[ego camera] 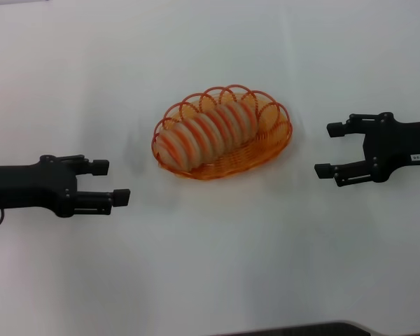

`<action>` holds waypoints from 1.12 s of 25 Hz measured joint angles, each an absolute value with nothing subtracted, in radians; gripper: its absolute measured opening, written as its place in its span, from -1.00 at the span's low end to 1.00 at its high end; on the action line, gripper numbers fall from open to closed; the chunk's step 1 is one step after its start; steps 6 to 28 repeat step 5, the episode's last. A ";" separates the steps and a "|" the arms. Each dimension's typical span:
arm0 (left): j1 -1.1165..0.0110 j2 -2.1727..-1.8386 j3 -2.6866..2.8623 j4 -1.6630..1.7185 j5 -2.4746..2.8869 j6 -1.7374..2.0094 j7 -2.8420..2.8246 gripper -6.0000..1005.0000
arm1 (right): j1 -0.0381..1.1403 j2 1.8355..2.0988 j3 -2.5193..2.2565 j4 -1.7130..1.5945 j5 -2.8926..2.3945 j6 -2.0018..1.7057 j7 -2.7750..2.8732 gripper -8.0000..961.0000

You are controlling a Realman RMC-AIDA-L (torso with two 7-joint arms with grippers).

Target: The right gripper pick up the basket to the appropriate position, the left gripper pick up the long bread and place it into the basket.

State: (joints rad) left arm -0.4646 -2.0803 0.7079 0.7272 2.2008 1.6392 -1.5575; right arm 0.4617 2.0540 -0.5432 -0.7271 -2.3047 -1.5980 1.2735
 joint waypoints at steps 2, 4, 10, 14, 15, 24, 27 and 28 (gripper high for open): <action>-0.462 -2.078 0.708 0.725 2.201 1.637 -1.557 0.71 | 0.460 2.054 -0.543 -0.727 -2.305 -1.598 1.274 0.91; -0.459 -2.076 0.708 0.723 2.201 1.634 -1.557 0.71 | 0.459 2.054 -0.542 -0.727 -2.304 -1.598 1.274 0.91; -0.458 -2.076 0.708 0.723 2.201 1.633 -1.556 0.71 | 0.459 2.054 -0.542 -0.727 -2.304 -1.598 1.273 0.91; -0.458 -2.076 0.708 0.723 2.201 1.633 -1.556 0.71 | 0.459 2.054 -0.542 -0.727 -2.304 -1.598 1.273 0.91; -0.458 -2.076 0.708 0.723 2.201 1.633 -1.556 0.71 | 0.459 2.054 -0.542 -0.727 -2.304 -1.598 1.273 0.91; -0.458 -2.076 0.708 0.723 2.201 1.633 -1.556 0.71 | 0.459 2.054 -0.542 -0.727 -2.304 -1.598 1.273 0.91; -0.458 -2.076 0.708 0.723 2.201 1.633 -1.556 0.71 | 0.459 2.054 -0.542 -0.727 -2.304 -1.598 1.273 0.91; -0.458 -2.076 0.708 0.723 2.201 1.633 -1.556 0.71 | 0.459 2.054 -0.542 -0.727 -2.304 -1.598 1.273 0.91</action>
